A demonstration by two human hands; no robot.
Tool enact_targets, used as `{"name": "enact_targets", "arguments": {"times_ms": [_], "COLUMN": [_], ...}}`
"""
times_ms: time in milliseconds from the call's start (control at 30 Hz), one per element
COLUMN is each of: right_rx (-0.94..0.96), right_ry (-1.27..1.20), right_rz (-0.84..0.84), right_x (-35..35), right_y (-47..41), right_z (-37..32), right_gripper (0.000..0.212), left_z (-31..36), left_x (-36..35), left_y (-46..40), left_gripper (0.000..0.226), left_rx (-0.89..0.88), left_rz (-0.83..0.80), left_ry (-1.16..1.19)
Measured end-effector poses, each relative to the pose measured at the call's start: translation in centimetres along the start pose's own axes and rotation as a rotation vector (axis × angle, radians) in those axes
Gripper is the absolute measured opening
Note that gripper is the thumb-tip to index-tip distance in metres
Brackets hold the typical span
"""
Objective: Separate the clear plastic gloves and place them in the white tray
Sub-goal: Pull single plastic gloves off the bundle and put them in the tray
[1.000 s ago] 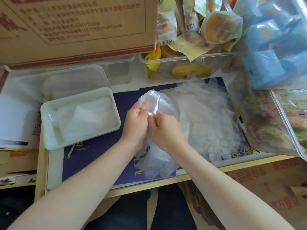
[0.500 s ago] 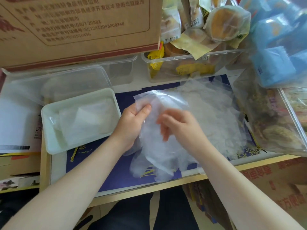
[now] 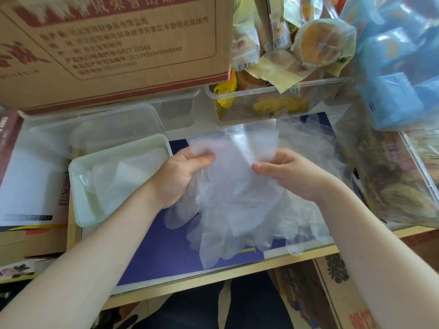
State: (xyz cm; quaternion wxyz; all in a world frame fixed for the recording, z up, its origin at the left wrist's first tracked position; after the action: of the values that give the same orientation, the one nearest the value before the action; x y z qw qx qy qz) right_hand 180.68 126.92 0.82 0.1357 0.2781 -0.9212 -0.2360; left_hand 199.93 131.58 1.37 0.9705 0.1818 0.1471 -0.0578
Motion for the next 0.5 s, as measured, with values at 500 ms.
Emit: {"name": "enact_targets", "arguments": {"times_ms": [500], "right_rx": [0.152], "right_ry": [-0.023], "right_rz": [0.138], "right_x": [3.3], "right_y": [0.8], "right_z": [0.1], "right_gripper": [0.023], "left_z": [-2.8], "left_x": [-0.9], "left_y": [-1.1], "left_gripper": [0.024], "left_rx": [0.195], "left_rz": [0.172], "left_ry": [-0.515]}}
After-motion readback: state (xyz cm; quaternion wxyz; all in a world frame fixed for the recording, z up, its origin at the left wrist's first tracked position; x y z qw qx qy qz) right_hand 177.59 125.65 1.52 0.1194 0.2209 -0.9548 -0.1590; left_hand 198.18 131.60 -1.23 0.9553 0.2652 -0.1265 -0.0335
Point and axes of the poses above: each hand's wrist, its own y-axis away from the middle knuckle, its own x-axis out of the back of the hand, z = x × y, the point moved 4 cm from there along -y, towards the middle knuckle, and after that the axes turned 4 degrees about z, right-handed, at the moved point
